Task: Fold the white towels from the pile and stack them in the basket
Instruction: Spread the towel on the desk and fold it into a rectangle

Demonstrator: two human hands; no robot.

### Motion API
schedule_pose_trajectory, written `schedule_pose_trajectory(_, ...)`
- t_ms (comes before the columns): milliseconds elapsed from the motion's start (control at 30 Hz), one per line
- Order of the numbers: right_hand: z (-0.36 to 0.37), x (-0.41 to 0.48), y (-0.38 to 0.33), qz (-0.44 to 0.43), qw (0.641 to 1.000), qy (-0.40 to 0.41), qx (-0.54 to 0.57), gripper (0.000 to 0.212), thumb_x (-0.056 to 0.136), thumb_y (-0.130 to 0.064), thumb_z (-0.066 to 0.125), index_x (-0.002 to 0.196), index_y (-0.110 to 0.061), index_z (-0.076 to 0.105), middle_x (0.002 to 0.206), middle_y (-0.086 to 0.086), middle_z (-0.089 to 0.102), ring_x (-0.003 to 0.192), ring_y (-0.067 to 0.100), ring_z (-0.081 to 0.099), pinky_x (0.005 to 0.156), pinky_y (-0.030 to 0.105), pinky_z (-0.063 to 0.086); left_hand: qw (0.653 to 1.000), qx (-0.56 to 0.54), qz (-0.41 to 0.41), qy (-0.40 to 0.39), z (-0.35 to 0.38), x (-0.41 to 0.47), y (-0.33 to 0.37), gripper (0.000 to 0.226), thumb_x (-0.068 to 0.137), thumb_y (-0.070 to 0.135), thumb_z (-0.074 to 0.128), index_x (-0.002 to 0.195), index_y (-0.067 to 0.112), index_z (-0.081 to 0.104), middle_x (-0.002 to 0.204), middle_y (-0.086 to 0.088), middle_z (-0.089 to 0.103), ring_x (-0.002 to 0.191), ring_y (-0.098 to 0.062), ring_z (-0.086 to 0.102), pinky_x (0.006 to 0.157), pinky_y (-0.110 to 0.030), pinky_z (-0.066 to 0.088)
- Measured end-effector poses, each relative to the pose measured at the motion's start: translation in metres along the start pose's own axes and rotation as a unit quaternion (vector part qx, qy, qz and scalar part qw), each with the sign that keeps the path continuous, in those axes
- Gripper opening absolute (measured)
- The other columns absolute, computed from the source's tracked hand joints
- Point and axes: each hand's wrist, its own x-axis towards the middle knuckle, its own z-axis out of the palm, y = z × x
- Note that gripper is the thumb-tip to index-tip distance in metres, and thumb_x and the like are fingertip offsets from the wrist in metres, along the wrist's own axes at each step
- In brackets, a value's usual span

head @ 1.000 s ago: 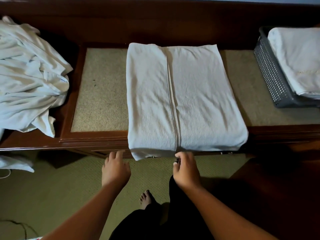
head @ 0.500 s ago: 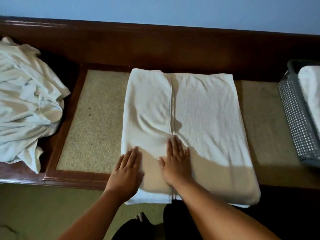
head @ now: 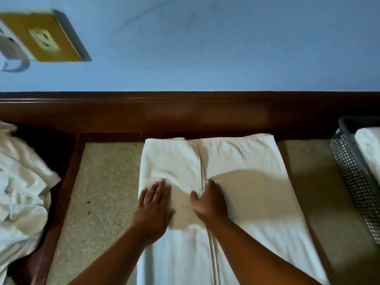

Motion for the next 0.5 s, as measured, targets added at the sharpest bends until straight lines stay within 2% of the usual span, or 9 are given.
schedule_pose_trajectory(100, -0.008, 0.051, -0.035, 0.065, 0.989, -0.032, 0.127, 0.076, 0.088, -0.042, 0.067, 0.148, -0.011, 0.032, 0.143, 0.012, 0.051, 0.128, 0.031, 0.053, 0.104, 0.034, 0.046, 0.999, 0.024, 0.024, 0.016, -0.014, 0.051, -0.03, 0.073, 0.095, 0.055, 0.037, 0.153, 0.01, 0.037, 0.161, -0.015, 0.031, 0.144, -0.035, 0.039, 0.115, -0.047, 0.018)
schedule_pose_trajectory(200, -0.024, 0.113, -0.06, 0.081, 0.983, -0.034, 0.159, 0.059, 0.088, -0.021, 0.069, 0.14, -0.011, 0.042, 0.139, 0.011, 0.055, 0.126, 0.031, 0.055, 0.095, 0.029, 0.046, 0.998, 0.033, 0.056, 0.021, -0.021, 0.097, -0.05, 0.079, 0.096, 0.061, 0.031, 0.157, 0.011, 0.027, 0.165, -0.014, 0.02, 0.15, -0.034, 0.026, 0.118, -0.045, 0.016)
schedule_pose_trajectory(300, -0.035, 0.153, -0.066, 0.031, 0.991, -0.003, 0.134, 0.035, 0.084, -0.008, 0.067, 0.117, -0.012, 0.056, 0.114, 0.008, 0.065, 0.11, 0.028, 0.061, 0.081, 0.023, 0.041, 0.997, 0.026, 0.065, 0.02, -0.023, 0.131, -0.061, 0.083, 0.097, 0.064, 0.025, 0.16, 0.011, 0.019, 0.168, -0.012, 0.01, 0.154, -0.03, 0.013, 0.121, -0.042, 0.011)
schedule_pose_trajectory(367, -0.031, 0.161, -0.065, -0.009, 0.991, 0.024, 0.135, 0.023, 0.083, -0.002, 0.067, 0.101, -0.011, 0.057, 0.093, 0.005, 0.061, 0.091, 0.024, 0.06, 0.072, 0.02, 0.038, 0.998, 0.027, 0.056, 0.013, -0.024, 0.14, -0.062, 0.084, 0.097, 0.065, 0.025, 0.16, 0.009, 0.02, 0.168, -0.012, 0.01, 0.154, -0.028, 0.013, 0.121, -0.042, 0.011)
schedule_pose_trajectory(400, -0.03, 0.163, -0.067, -0.014, 0.984, 0.039, 0.174, 0.02, 0.084, 0.005, 0.065, 0.094, -0.009, 0.055, 0.087, 0.005, 0.057, 0.084, 0.023, 0.057, 0.069, 0.017, 0.04, 0.998, 0.027, 0.05, 0.013, -0.025, 0.142, -0.062, 0.085, 0.096, 0.065, 0.025, 0.16, 0.009, 0.02, 0.168, -0.012, 0.011, 0.154, -0.028, 0.012, 0.121, -0.042, 0.011)
schedule_pose_trajectory(433, -0.032, 0.163, -0.07, 0.001, 0.965, 0.062, 0.253, 0.023, 0.086, 0.012, 0.062, 0.086, -0.009, 0.051, 0.082, 0.006, 0.053, 0.078, 0.021, 0.053, 0.066, 0.013, 0.042, 0.999, 0.022, 0.043, 0.016, -0.025, 0.142, -0.061, 0.085, 0.096, 0.065, 0.025, 0.16, 0.009, 0.018, 0.167, -0.012, 0.01, 0.153, -0.027, 0.011, 0.121, -0.041, 0.01)
schedule_pose_trajectory(500, -0.045, 0.163, -0.073, 0.088, 0.889, 0.119, 0.434, 0.035, 0.089, 0.017, 0.055, 0.078, -0.014, 0.045, 0.079, 0.005, 0.053, 0.072, 0.016, 0.054, 0.064, 0.014, 0.046, 0.999, 0.004, 0.034, 0.015, -0.029, 0.144, -0.055, 0.085, 0.095, 0.064, 0.022, 0.16, 0.01, 0.01, 0.167, -0.01, 0.002, 0.154, -0.027, 0.004, 0.123, -0.042, 0.008)
